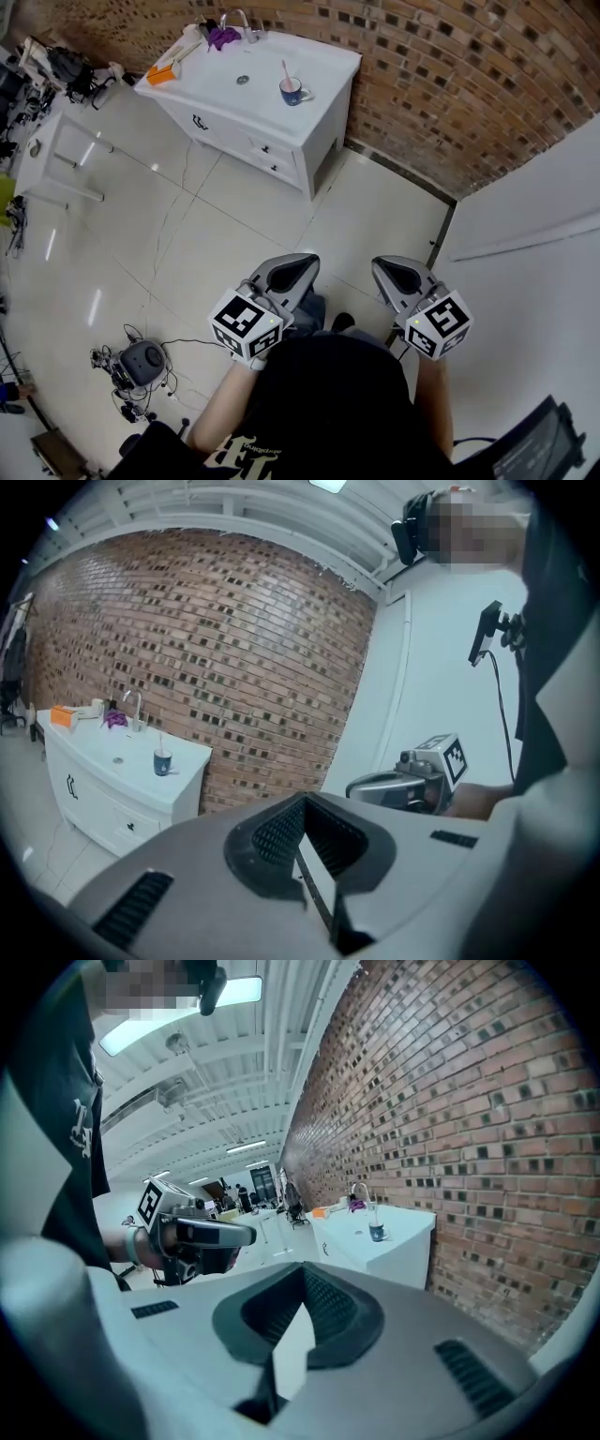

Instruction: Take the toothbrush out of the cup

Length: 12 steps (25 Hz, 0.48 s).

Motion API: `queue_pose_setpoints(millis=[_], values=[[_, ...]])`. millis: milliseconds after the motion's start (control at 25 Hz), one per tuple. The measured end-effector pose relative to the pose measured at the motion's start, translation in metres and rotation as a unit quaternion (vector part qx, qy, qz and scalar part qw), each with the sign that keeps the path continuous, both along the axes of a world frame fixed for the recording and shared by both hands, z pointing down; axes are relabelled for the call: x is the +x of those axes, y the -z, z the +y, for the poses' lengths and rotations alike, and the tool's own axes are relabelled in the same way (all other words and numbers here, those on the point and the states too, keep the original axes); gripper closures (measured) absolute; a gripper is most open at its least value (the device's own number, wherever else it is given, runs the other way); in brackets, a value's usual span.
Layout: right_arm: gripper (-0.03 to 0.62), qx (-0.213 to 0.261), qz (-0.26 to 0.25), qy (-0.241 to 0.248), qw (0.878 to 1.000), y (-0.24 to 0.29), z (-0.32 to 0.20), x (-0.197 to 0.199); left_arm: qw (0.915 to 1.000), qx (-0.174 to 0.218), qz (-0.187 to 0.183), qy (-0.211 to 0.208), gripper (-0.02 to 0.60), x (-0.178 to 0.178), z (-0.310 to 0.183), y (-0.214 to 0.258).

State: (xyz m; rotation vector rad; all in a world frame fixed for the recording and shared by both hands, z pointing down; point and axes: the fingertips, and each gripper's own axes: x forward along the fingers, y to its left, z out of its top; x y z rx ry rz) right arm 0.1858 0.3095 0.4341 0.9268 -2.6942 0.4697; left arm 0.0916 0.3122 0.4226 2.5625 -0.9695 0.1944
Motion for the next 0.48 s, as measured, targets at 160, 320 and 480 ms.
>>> queue_pose_setpoints(millis=[160, 320, 480], values=[[0.606, 0.006, 0.001, -0.001, 1.000, 0.005, -0.025, -0.020, 1.0000, 0.002, 0.000, 0.000, 0.584, -0.019, -0.024, 0.002], [0.606, -0.003, 0.001, -0.006, 1.000, 0.004, -0.040, -0.034, 1.0000, -0.003, 0.004, 0.002, 0.584, -0.035, -0.042, -0.001], [0.606, -0.007, 0.005, -0.014, 1.000, 0.002, -0.054, -0.044, 0.9999, -0.008, 0.008, 0.000, 0.584, -0.047, -0.058, -0.005]])
